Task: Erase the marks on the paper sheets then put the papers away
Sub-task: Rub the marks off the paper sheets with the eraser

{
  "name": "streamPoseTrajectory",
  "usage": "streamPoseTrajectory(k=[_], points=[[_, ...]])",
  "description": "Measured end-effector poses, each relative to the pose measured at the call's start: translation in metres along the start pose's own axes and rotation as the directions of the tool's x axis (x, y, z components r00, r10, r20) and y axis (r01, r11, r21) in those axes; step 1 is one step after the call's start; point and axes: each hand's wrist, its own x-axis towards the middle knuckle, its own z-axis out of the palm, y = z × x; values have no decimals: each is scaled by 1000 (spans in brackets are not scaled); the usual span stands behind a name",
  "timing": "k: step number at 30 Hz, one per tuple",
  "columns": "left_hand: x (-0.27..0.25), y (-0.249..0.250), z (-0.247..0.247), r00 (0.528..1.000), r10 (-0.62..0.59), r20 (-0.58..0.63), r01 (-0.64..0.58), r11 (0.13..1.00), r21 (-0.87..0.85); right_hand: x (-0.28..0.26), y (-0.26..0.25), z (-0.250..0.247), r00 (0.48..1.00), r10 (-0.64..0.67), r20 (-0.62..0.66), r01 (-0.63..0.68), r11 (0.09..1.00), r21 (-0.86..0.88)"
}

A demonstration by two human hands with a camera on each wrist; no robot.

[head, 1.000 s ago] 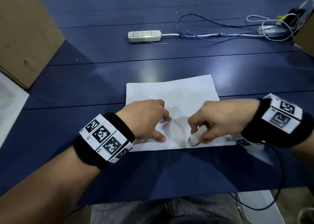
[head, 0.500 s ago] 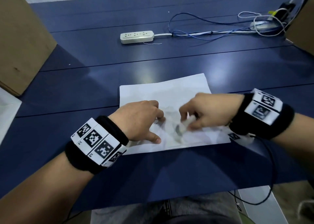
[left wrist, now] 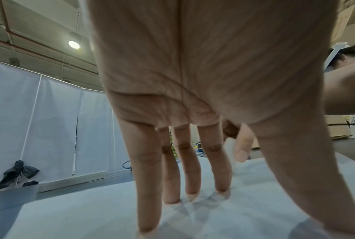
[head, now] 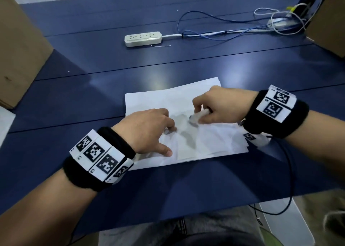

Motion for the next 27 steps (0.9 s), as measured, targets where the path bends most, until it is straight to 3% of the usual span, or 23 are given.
streamPoseTrajectory(k=[3,6,8,10,13,15,18,20,22,24,27], points=[[0,0,0,1000,-5,-2,5,1000,-3,-5,-2,-1,999,-42,-13,42,999,-4],[0,0,1,1000,-6,-2,6,1000,-10,-22,-15,5,958,-166,233,144,984,106],[0,-1,2,1000,0,-6,0,1000,-11,-24,-18,6,940,-159,301,123,983,134],[0,-1,2,1000,4,-8,-4,1000,-16,-14,-12,5,970,-102,219,89,994,69],[0,-1,2,1000,2,-13,-2,1000,-16,2,-1,-1,1000,15,-11,-15,999,-42],[0,0,2,1000,-1,-12,1,1000,-7,1,1,-1,999,21,-34,-23,998,-59],[1,0,3,1000,3,5,-3,1000,8,-16,-12,2,971,-125,203,115,992,60],[2,-1,4,1000,18,3,-18,1000,8,-24,-20,4,934,-153,323,115,984,133],[3,-2,5,999,37,-6,-37,999,-22,-18,-16,4,958,-107,267,85,992,91],[2,-3,5,999,47,-16,-48,995,-83,-6,-6,3,993,-25,111,26,1000,-9],[4,-4,5,999,38,-15,-39,990,-133,-1,5,2,999,36,-28,-37,999,-26]])
